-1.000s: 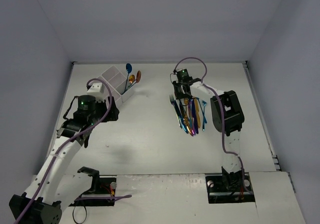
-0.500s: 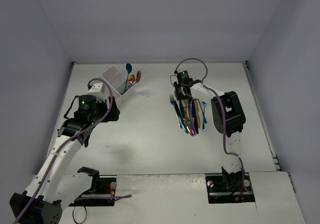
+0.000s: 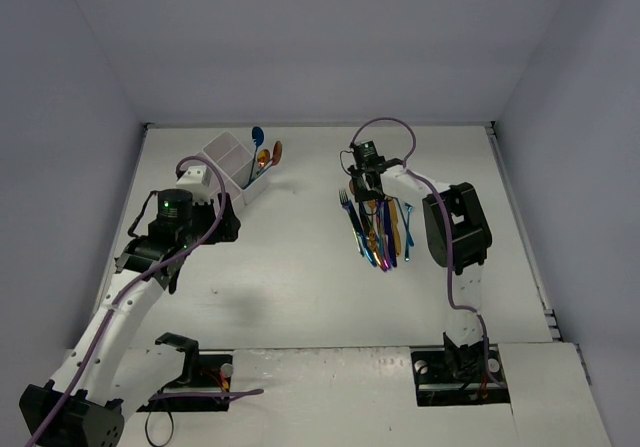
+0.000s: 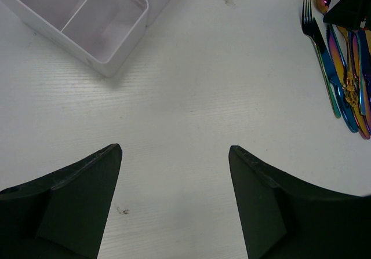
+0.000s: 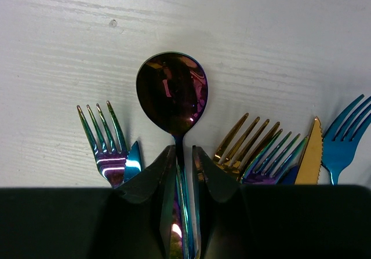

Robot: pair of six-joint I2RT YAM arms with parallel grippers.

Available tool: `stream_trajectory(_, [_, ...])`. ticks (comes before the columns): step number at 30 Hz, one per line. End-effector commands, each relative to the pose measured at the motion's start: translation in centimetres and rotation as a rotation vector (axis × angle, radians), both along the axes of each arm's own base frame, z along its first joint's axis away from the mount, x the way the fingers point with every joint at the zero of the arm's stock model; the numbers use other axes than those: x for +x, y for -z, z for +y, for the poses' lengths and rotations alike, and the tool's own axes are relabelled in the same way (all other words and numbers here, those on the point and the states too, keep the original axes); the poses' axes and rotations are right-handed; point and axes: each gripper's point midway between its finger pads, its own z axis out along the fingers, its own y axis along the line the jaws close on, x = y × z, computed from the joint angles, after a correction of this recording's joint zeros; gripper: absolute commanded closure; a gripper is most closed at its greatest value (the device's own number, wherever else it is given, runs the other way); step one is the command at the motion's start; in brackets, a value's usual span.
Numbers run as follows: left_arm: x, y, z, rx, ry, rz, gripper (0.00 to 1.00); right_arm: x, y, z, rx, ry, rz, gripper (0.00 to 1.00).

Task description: Sort the eating utensils into containers

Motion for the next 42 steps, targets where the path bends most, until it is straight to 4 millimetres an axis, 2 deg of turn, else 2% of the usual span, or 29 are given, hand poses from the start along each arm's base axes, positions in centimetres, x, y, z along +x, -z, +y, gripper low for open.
stream_trajectory(1, [0.5,-1.8,-0.5,-0.027,0.009,-0.056,0.29,-4.8,2.1,-2.2,-0.09,0.009,0.176,0.85])
stream_trajectory(4, [0.5,-1.7,-0.4,-0.026,0.01,-0.053,0.29,-4.8,2.3,-2.2,-0.093,0.005,0.183,0.87])
stream_trajectory(8, [0.3,-1.7,-0.5,-0.028,0.013,-0.051,0.29,-4.9,2.9,-2.0,-0.084,-0.006,0.202,0.99])
stream_trajectory(11, [0.2,-1.8,-0.5,-0.03,0.016,-0.053,0.29,-4.4,2.5,-1.7,-0.076,-0.017,0.189,1.0])
stream_trajectory(14, [0.1,-2.1,-0.6,-0.033,0.018,-0.059,0.29,-3.1,0.9,-1.4,-0.075,-0.032,0.14,1.0])
stream_trajectory(19, [0.1,-3.2,-0.8,-0.048,0.029,-0.08,0.29,-1.1,-3.4,-1.5,-0.09,-0.039,0.024,1.0])
stream_trajectory(20, [0.1,-3.4,-0.9,-0.055,0.032,-0.086,0.29,-0.6,-4.9,-1.4,-0.085,-0.043,-0.014,1.0])
stream_trajectory(24, [0.2,-4.3,-1.3,-0.076,0.043,-0.101,0.29,0.1,-8.0,-1.2,-0.069,-0.054,-0.089,1.0])
stream_trajectory(28, [0.2,-4.6,-1.5,-0.087,0.05,-0.108,0.28,0.1,-10.1,-0.5,-0.044,-0.069,-0.14,1.0])
stream_trajectory(34, [0.2,-4.6,-1.9,-0.109,0.06,-0.105,0.29,-0.7,-11.7,0.3,-0.022,-0.094,-0.186,1.0])
stream_trajectory(40, [1.0,-7.1,-3.7,-0.216,0.102,-0.163,0.28,-4.2,-14.7,5.5,0.06,-0.25,-0.259,1.0])
stream_trajectory(42, [1.3,-8.2,-4.7,-0.27,0.128,-0.178,0.29,-5.9,-16.6,7.6,0.098,-0.306,-0.301,1.0])
